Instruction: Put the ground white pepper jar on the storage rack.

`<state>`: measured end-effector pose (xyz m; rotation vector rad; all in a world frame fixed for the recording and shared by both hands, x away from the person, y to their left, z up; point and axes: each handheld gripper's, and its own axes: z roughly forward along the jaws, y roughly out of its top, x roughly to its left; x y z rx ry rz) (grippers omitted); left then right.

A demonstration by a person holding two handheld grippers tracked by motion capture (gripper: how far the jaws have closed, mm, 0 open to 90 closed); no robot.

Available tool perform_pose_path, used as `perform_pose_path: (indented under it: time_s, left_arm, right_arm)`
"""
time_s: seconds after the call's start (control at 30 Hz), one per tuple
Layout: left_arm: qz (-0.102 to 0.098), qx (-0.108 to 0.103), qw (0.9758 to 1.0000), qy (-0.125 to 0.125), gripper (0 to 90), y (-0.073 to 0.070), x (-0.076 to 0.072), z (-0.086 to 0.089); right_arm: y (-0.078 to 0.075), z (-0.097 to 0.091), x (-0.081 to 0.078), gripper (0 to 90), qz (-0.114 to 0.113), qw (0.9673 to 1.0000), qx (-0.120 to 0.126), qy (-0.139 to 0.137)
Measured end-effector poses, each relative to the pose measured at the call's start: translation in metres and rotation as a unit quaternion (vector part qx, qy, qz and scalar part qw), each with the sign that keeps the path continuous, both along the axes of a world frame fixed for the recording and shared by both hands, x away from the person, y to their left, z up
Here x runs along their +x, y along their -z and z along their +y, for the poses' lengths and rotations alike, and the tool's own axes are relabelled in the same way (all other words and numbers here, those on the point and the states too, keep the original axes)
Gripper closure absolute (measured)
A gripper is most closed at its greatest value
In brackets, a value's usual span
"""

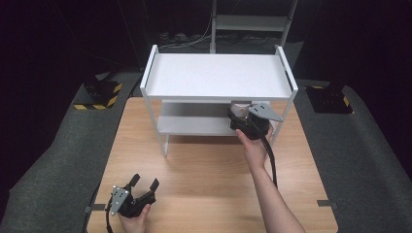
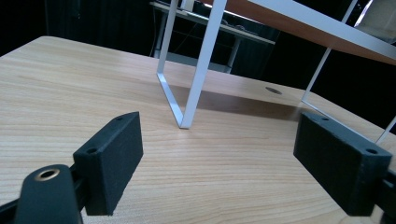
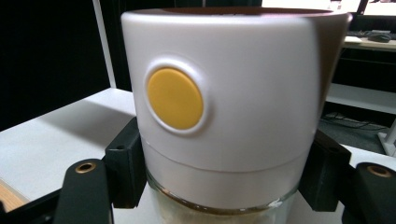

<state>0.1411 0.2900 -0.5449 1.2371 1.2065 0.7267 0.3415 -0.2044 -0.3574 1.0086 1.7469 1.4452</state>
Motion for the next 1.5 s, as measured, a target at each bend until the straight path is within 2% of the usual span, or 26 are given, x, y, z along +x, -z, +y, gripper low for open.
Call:
perform_pose_path:
  time_s: [0.23, 0.37, 0.53, 0.73, 0.93, 1.1, 1.5]
  left_arm:
    - [0.0, 0.0, 1.0, -0.001, 15.7, 0.0, 0.0, 0.0]
    - [-0.001, 0.0, 1.0, -0.005, 15.7, 0.0, -0.001, -0.001]
    - [-0.001, -0.001, 1.0, -0.006, 15.8, 0.0, -0.001, -0.001]
    - [-0.001, 0.0, 1.0, -0.007, 15.8, 0.0, -0.002, -0.001]
    - [0.0, 0.0, 1.0, -0.007, 15.8, 0.0, -0.002, -0.002]
    - [0.001, 0.002, 1.0, -0.009, 15.8, -0.001, -0.002, -0.002]
    - [0.004, 0.008, 0.9999, -0.007, 15.8, -0.002, -0.001, -0.003]
  right_arm:
    - [0.001, -0.001, 0.0, 29.7, -0.004, 1.0, -0.002, -0.002]
    - [0.003, 0.005, -0.007, 23.3, -0.027, 0.9994, -0.017, 0.011]
    - [0.0, 0.005, -0.012, 20.3, -0.027, 0.9993, -0.023, 0.006]
    - [0.002, -0.003, -0.027, 20.3, -0.035, 0.999, -0.026, 0.013]
    - [0.005, -0.014, -0.044, 20.8, -0.038, 0.9991, -0.014, 0.009]
    - [0.009, -0.016, -0.06, 20.8, -0.044, 0.9987, -0.024, 0.005]
    - [0.024, -0.024, -0.084, 22.1, -0.023, 0.9995, -0.019, -0.008]
